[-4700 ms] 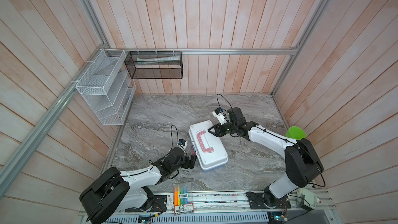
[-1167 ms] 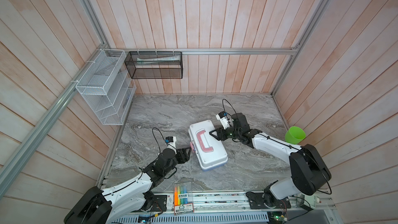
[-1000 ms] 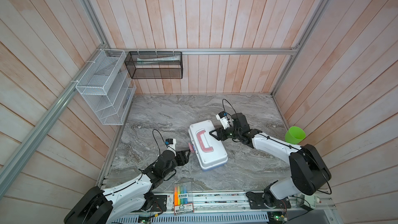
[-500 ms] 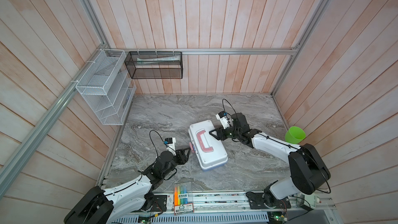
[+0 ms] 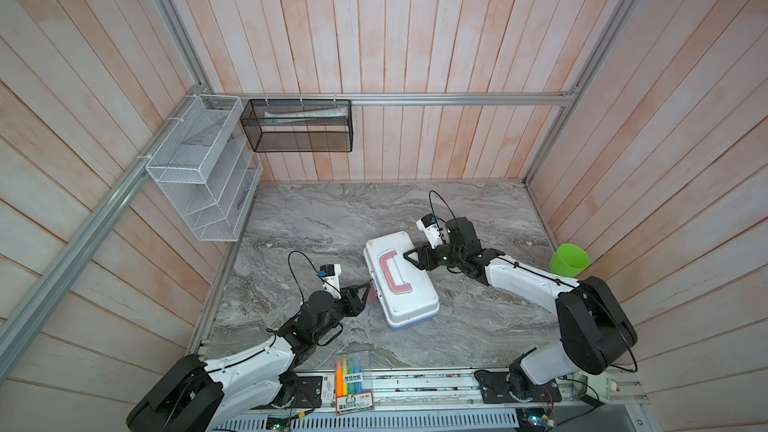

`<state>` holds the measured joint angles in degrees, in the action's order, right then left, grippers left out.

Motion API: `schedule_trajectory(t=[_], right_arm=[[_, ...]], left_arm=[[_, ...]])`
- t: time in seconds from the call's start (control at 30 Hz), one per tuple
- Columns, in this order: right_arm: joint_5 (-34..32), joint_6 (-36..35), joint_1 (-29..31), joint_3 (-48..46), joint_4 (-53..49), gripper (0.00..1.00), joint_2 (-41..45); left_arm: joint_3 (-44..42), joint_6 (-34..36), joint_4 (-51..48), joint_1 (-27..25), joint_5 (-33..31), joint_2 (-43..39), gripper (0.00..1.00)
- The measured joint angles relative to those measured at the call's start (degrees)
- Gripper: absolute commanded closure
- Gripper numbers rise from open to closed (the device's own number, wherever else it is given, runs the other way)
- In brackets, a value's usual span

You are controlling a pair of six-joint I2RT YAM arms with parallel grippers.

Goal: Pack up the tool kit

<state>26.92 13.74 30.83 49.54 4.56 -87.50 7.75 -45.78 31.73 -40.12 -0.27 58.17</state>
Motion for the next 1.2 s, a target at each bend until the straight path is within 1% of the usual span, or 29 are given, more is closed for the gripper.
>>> schedule_trajectory(t=[0.13,0.17,0.2,0.27,0.33,0.4,0.43,0.5,0.57,0.7,0.8,0.97,1.2], right_arm=[[0.0,0.0,0.0,0.0,0.0,0.44,0.0],[0.0,0.0,0.0,0.0,0.0,0.45,0.0],[0.0,0.0,0.0,0.0,0.0,0.44,0.0],[0.0,0.0,0.0,0.0,0.0,0.44,0.0],[0.0,0.0,0.0,0.0,0.0,0.45,0.0],[0.0,0.0,0.0,0.0,0.0,0.44,0.0],[0.0,0.0,0.0,0.0,0.0,0.44,0.0],[0.0,0.0,0.0,0.0,0.0,0.44,-0.1],[0.0,0.0,0.0,0.0,0.2,0.44,-0.2],[0.0,0.0,0.0,0.1,0.2,0.44,-0.3],[0.0,0.0,0.0,0.3,0.3,0.44,-0.5],[0.0,0.0,0.0,0.3,0.4,0.45,-0.6],[-0.2,0.0,0.0,0.3,1.5,0.44,-1.0]], left_arm=[[1.0,0.3,-1.9,0.0,0.0,0.5,0.50],[2.2,0.6,-4.1,0.0,-0.5,0.6,0.47],[3.6,1.1,-6.8,0.0,-1.3,0.6,0.41],[6.9,2.1,-12.9,0.0,-3.8,1.1,0.40],[9.6,3.4,-17.5,0.0,-6.0,2.0,0.32],[10.2,4.5,-20.3,-0.8,-7.8,2.6,0.21],[10.0,5.0,-21.4,-1.5,-8.3,2.8,0.17],[9.2,5.6,-22.9,-3.1,-9.0,3.3,0.13],[8.3,5.8,-23.6,-4.3,-9.3,3.9,0.11],[6.7,6.6,-23.2,-7.4,-9.7,5.5,0.06],[5.7,7.9,-21.5,-9.4,-10.1,7.0,0.05],[5.7,11.0,-15.8,-9.6,-11.5,11.6,0.04],[9.1,13.5,-9.7,-9.5,-16.4,20.9,0.03]])
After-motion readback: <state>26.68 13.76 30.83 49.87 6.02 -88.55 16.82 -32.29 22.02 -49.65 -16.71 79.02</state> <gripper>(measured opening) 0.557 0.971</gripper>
